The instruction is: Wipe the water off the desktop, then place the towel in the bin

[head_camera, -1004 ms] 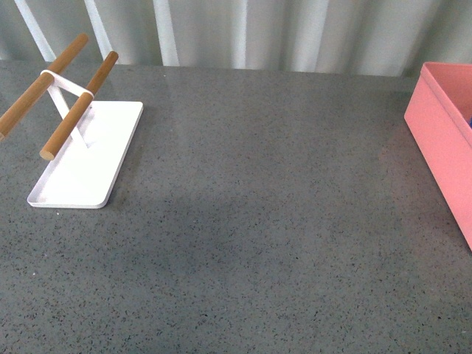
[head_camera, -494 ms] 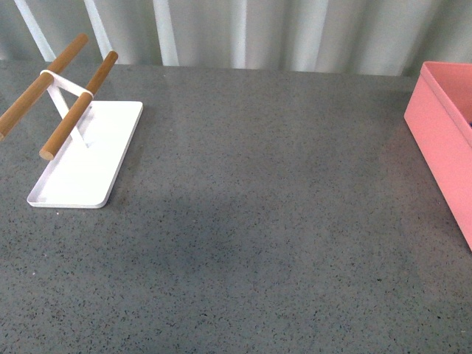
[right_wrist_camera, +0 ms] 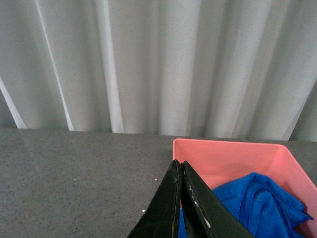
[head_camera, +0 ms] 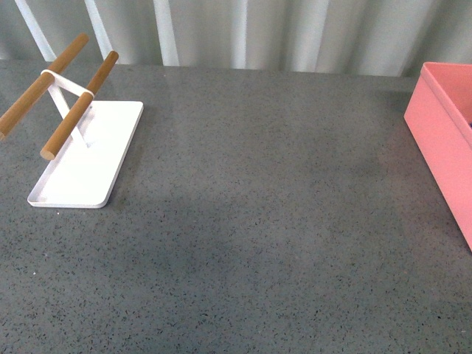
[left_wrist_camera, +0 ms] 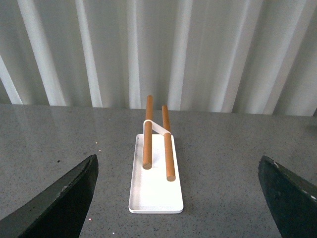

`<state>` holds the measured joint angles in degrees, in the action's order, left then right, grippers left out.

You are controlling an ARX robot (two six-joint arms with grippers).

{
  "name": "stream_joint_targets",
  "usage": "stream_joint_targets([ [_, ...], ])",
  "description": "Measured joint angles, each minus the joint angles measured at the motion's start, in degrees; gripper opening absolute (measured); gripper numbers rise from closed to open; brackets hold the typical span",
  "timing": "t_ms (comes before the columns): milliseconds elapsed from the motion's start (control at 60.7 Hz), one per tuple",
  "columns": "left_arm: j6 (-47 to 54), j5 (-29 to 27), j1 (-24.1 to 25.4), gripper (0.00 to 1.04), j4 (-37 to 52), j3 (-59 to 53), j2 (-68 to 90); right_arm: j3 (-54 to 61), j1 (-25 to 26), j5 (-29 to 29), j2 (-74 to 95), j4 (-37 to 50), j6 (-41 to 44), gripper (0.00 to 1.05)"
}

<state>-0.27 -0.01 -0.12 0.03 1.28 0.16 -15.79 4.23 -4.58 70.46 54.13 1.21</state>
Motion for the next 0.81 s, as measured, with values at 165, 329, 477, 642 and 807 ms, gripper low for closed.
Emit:
stream_joint_targets([
  [165,0.0,0.0,0.0,0.98,0.0,0.0,0.0,5.27,-3.39,3.93,-6.8,-1.7,-0.02,0.03],
  [329,0.0,-0.02,0.0,0.98,0.0,0.0,0.0,8.76,-4.07,4.11,-13.38,-4.81,-0.07,0.03],
  [477,0.0,0.0,0.0,0.98,0.0,0.0,0.0,12.48,-4.07,4.15,-17.35,-4.33,-0.17,0.03],
  [642,0.0,0.0,0.0,0.98,0.0,0.0,-0.04,13.86,-4.09,4.13,-23.93,-9.9,-0.2,0.03],
  [807,0.0,0.0,0.0,0.98,0.0,0.0,-0.04,14.14,-4.09,4.2,-30.97,-15.98,-0.22,0.03],
])
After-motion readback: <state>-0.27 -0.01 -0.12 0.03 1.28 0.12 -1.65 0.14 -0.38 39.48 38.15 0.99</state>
